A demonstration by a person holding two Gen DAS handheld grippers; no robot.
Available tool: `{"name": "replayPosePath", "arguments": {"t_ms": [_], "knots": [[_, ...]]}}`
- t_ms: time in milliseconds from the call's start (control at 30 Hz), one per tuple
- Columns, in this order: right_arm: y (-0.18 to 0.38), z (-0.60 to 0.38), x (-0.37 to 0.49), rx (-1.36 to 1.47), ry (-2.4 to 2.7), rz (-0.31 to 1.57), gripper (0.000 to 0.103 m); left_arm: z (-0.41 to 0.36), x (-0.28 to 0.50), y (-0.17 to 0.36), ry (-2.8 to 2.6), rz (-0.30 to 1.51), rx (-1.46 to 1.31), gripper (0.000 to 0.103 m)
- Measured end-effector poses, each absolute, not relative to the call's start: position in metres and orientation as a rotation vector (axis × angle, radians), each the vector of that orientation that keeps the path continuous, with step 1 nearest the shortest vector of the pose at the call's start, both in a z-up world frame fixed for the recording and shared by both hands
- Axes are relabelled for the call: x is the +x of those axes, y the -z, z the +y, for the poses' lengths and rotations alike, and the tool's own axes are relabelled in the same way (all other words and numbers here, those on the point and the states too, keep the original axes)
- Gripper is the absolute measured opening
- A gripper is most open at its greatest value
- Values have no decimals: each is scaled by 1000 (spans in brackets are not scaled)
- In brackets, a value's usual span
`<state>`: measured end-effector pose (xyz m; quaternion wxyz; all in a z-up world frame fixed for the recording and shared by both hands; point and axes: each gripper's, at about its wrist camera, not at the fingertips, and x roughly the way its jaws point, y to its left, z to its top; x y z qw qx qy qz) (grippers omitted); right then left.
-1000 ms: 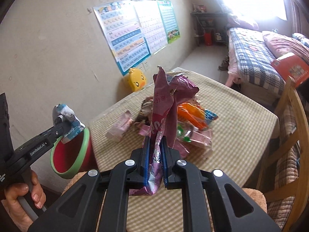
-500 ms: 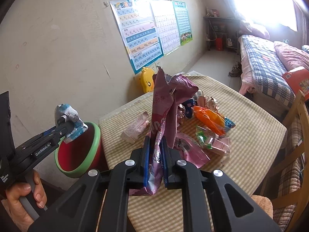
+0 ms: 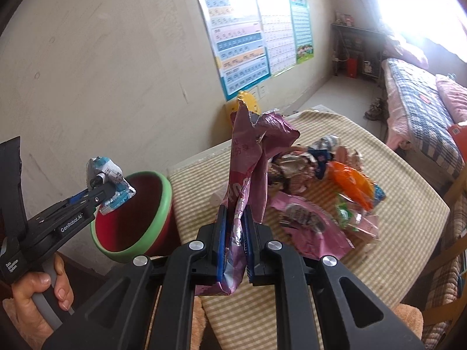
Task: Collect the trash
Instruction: 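Lift both wrappers and carry them over the red bucket, then open both tools to drop the wrappers into the bucket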
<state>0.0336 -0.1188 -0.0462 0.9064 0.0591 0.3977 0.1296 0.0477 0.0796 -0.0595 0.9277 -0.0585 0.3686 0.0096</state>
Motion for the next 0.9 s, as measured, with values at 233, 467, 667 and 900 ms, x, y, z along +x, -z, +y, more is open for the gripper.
{"name": "replayPosePath", "arguments": {"t_ms": [233,467,667,900], "knots": [[49,-76,52,90,-355,827,10,108,49,68,-80,777,-150,34],[55,-29,73,36,-452,818,10,140,52,86,-147,821,-189,35],[62,10,92,9,-559,825,11,179,57,101,-227,848,-275,35],[82,44,111,2,-630,884,12,200,61,122,-265,895,-340,35]]}}
